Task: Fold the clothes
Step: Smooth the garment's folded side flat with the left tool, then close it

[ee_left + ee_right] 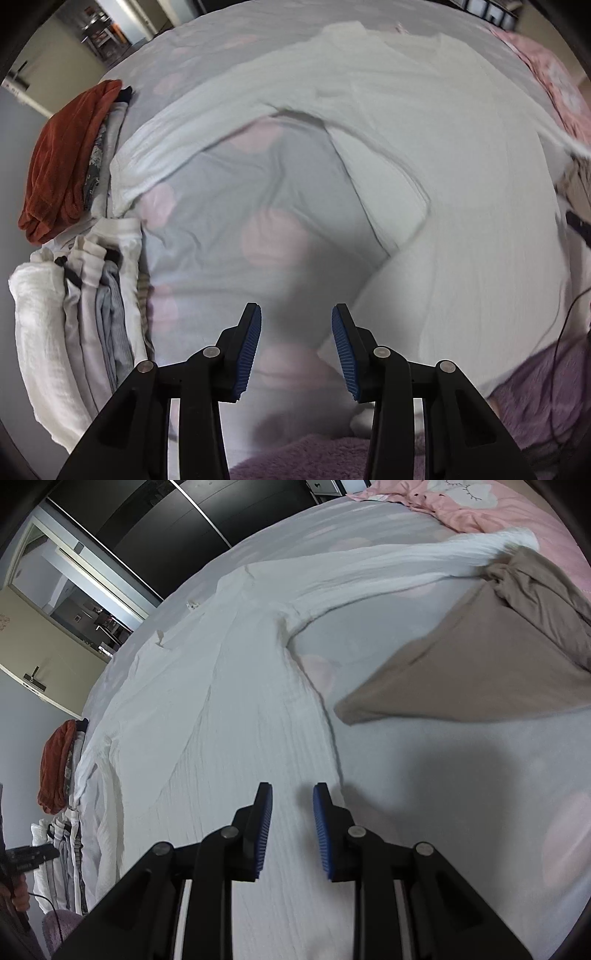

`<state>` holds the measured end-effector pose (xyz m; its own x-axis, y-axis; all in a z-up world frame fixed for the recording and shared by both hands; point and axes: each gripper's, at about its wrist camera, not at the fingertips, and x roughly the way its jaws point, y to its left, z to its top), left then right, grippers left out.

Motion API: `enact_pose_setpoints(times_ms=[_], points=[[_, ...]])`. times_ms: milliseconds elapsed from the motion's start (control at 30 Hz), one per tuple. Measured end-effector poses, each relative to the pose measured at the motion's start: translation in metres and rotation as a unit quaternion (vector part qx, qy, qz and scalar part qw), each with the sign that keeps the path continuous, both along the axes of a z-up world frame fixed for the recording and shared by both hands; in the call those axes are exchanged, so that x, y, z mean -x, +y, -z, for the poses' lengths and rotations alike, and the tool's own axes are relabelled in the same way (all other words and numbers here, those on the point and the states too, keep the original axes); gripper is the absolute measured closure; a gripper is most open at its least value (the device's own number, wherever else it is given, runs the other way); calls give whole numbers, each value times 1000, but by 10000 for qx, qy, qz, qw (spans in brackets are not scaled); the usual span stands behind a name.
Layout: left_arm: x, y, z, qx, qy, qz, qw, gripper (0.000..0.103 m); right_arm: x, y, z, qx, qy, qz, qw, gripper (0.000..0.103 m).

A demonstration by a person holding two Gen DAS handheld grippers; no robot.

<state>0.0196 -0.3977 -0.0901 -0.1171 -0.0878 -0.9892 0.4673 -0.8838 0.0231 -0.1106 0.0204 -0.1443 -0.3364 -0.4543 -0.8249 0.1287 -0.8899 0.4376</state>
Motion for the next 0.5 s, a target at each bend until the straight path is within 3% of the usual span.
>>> enact_pose_setpoints(times_ms=[133, 200, 400, 500], points=[[-3, 30, 1, 309, -420, 374, 9979, 56, -17, 15, 6, 130, -325, 107, 9993, 80], [-2, 47, -3, 510, -610, 605, 9950, 46, -27, 27, 10, 175, -532, 251, 9981, 80], [5, 72, 17, 1005, -612, 1172, 9861, 46, -51, 61, 15, 353, -1032, 787, 9909, 80], [-2, 67, 42, 894, -499, 1049, 9892, 46, -59, 61, 13, 225, -1129, 862, 9896, 78]])
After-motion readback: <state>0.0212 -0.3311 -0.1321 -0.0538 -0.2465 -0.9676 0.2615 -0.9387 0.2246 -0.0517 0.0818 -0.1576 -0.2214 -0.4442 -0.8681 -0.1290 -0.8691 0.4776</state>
